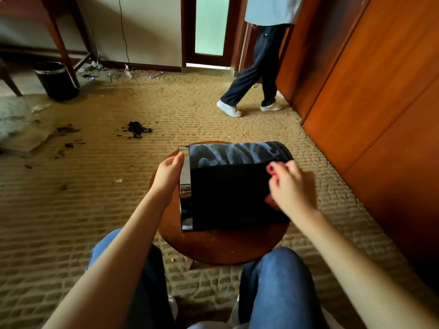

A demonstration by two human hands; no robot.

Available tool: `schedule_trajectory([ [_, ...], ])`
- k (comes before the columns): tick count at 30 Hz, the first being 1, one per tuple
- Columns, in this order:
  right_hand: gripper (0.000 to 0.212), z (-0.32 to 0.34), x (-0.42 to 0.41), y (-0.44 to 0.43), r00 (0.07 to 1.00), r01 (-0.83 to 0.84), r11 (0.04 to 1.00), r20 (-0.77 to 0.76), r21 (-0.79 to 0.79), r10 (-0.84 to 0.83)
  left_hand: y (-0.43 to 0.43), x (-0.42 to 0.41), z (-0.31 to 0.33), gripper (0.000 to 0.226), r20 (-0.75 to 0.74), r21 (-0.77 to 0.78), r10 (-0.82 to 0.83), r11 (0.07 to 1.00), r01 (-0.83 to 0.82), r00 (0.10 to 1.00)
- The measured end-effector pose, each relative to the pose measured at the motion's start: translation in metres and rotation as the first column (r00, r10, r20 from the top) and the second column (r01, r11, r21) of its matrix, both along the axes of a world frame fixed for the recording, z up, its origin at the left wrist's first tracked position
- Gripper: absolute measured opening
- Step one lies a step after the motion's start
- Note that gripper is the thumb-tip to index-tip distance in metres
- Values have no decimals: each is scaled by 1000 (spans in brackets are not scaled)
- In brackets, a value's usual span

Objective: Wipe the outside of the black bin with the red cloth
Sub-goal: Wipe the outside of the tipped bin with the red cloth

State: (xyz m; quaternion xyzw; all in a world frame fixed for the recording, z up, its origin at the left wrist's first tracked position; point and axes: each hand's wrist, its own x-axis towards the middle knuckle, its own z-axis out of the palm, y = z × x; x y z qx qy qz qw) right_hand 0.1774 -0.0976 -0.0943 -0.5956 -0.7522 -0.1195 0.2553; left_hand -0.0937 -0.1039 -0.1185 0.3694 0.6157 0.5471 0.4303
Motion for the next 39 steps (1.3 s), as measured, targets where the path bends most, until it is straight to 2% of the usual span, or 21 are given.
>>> schedule_trajectory([
  [2, 24, 3, 4, 5, 987, 159, 981, -16, -113, -162, 0, 1, 1, 54, 2, 15, 6, 1000, -6, 1000],
  [4, 20, 4, -28, 4, 985, 162, 982, -41, -100, -167, 2, 1, -1, 54, 6, 17, 18, 1000, -18, 1000],
  [7, 21, -1, -105, -16, 998, -56, 998, -29, -14, 56, 0, 4, 7, 41, -2, 6, 29, 1000, -29, 1000],
  [10, 22, -7, -154, -47, 968, -248, 969, -25, 13, 248, -3, 6, 6, 36, -36, 34, 20, 999, -19, 999],
  [12, 23, -11, -147, -54, 949, -314, 949, 0, 19, 314, -5, 5, 1, 41, -80, 46, 30, 999, -27, 996],
  [14, 34, -12, -115, -50, 933, -359, 933, 44, 13, 358, -5, 5, -2, 44, -129, 46, 49, 998, -43, 990],
  [16, 40, -11, -71, -38, 943, -320, 948, 99, 0, 318, -5, 6, -3, 46, -129, 35, 46, 999, -41, 991],
  [19, 42, -3, -2, -13, 984, -124, 992, 121, -38, 128, -4, 3, -6, 58, -105, 29, 36, 999, -33, 994],
  [22, 40, 1, 30, -6, 990, 20, 997, 142, -68, -10, -3, 4, -7, 47, -116, 33, 40, 999, -36, 992],
  [26, 34, -4, 22, -7, 987, -4, 996, 161, -88, 18, -5, 3, -11, 48, -117, 48, 33, 998, -28, 993],
  [30, 19, 29, 6, 27, 972, 51, 990, 235, -129, -20, -17, 8, -15, 42, -153, 67, 18, 998, -8, 988],
  [34, 24, 52, -10, 61, 959, 96, 944, 284, -317, -2, -22, 7, -15, 46, -146, 57, 2, 998, 6, 989],
  [39, 26, 24, 10, 27, 990, -24, 982, 130, -189, 49, -3, 5, -2, 40, -190, 30, 24, 999, -19, 982],
])
